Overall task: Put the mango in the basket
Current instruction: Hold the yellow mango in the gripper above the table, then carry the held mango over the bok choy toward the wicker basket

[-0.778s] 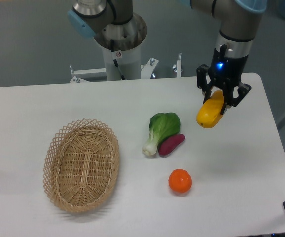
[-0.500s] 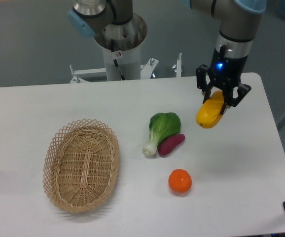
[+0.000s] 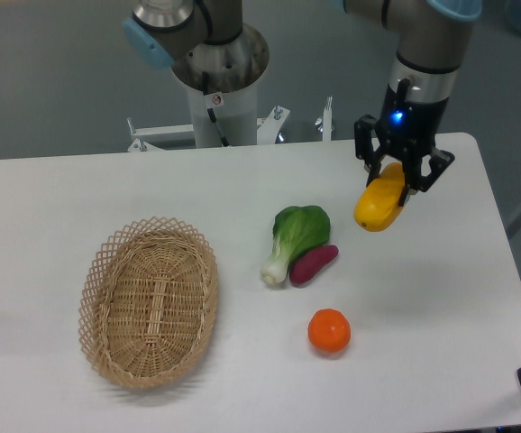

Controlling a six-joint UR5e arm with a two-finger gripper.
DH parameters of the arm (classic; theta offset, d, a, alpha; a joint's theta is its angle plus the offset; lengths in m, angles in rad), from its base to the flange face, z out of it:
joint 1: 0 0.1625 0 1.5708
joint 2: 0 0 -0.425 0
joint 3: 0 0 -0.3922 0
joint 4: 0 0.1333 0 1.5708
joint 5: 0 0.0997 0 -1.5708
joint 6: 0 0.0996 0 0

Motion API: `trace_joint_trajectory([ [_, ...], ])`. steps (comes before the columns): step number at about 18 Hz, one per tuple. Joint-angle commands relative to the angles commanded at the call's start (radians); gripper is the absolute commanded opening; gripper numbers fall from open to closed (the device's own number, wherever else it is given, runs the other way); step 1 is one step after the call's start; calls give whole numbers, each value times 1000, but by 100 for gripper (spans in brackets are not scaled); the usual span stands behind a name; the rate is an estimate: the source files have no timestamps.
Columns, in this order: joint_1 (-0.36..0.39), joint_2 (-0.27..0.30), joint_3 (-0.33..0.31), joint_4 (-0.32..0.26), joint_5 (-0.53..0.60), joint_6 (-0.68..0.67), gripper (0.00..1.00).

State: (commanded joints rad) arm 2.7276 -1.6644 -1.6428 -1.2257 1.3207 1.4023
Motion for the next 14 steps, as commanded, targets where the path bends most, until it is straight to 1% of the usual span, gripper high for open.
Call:
trace_joint_trajectory([
  [2,-35,3,-12,3,-2,-67,51],
  [4,-77,5,-23,12,-3,-170,51],
  [6,-129,2,-32,15,-3,-274,48],
  [7,-149,2,-38,26,-3,-320,48],
  [10,-222,-5,-74,112,-2,-414,48],
  [11,-236,-6,-87,132,-2,-434,49],
  [14,-301,-31,-100,147,-2,-511,49],
])
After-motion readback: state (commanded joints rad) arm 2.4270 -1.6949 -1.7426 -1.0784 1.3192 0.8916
